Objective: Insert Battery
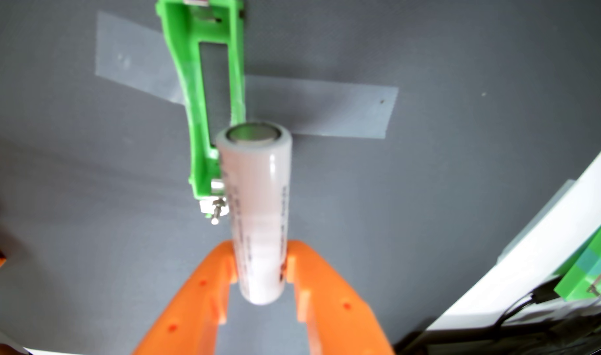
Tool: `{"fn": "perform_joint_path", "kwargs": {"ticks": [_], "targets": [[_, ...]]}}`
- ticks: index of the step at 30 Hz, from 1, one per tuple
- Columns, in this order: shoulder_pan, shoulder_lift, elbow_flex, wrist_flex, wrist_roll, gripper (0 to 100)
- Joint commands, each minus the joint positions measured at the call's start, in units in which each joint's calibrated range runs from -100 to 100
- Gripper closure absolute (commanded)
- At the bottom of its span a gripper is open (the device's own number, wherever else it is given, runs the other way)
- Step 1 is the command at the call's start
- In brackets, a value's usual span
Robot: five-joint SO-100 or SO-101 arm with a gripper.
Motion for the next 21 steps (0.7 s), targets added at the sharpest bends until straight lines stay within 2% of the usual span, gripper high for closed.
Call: {"fn": "perform_joint_path", "kwargs": {"ticks": [1,7,14,21], "targets": [[-0.08,-0.38,-1.68,-0.23,-0.17,98],[-1.61,-0.29,-1.68,-0.07,-2.33,98],[-5.27,-0.04,-1.68,-0.07,-2.44,98],[-4.33,0.12,-1.32,-0.07,-2.44,98]]}}
